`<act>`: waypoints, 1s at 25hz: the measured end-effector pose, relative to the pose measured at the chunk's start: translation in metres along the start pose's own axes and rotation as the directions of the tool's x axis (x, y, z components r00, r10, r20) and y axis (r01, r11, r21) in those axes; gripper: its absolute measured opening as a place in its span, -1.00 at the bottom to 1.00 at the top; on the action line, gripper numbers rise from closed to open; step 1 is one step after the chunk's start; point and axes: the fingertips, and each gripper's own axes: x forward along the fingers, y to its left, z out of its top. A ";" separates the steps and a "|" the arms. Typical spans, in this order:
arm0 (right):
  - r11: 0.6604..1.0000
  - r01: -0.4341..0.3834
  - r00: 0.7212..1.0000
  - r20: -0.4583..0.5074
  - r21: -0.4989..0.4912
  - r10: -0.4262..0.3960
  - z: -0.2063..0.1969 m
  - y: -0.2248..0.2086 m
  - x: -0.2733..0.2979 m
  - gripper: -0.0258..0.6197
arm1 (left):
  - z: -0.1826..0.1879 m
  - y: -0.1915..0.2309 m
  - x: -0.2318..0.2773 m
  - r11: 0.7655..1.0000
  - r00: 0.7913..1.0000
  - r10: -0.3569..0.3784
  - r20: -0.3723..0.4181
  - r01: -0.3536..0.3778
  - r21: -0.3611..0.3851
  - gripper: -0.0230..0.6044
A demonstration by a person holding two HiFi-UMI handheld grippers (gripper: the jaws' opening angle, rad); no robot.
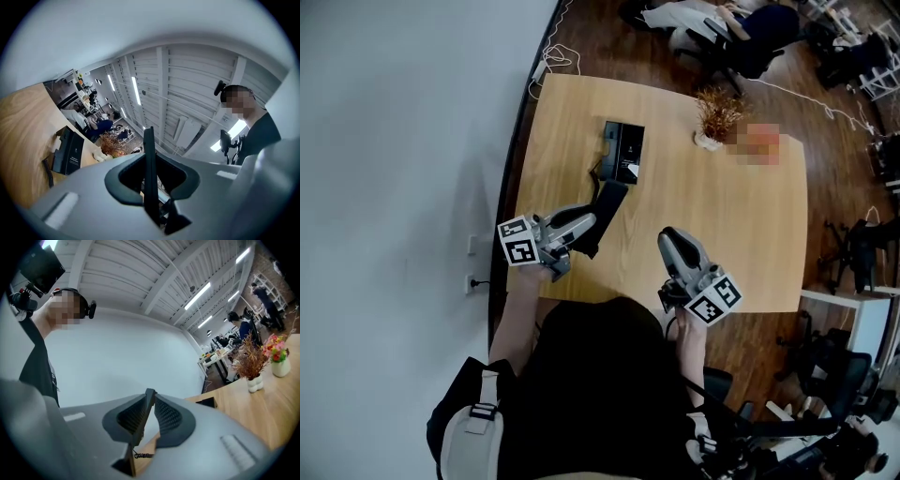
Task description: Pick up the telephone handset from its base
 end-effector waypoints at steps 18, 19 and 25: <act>1.000 0.007 1.000 -0.006 -0.016 -0.007 -0.007 0.012 -0.007 -0.77 | -0.003 -0.024 -0.008 0.966 0.971 -0.124 0.202 0.165 -0.199 -0.69; 1.000 0.006 1.000 -0.006 -0.017 -0.006 -0.007 0.013 -0.006 -0.78 | -0.001 -0.025 -0.009 0.966 0.970 -0.128 0.207 0.170 -0.197 -0.69; 1.000 -0.005 1.000 -0.018 -0.025 0.005 -0.009 0.016 -0.006 -0.80 | 0.003 -0.029 -0.012 0.963 0.962 -0.139 0.235 0.186 -0.194 -0.69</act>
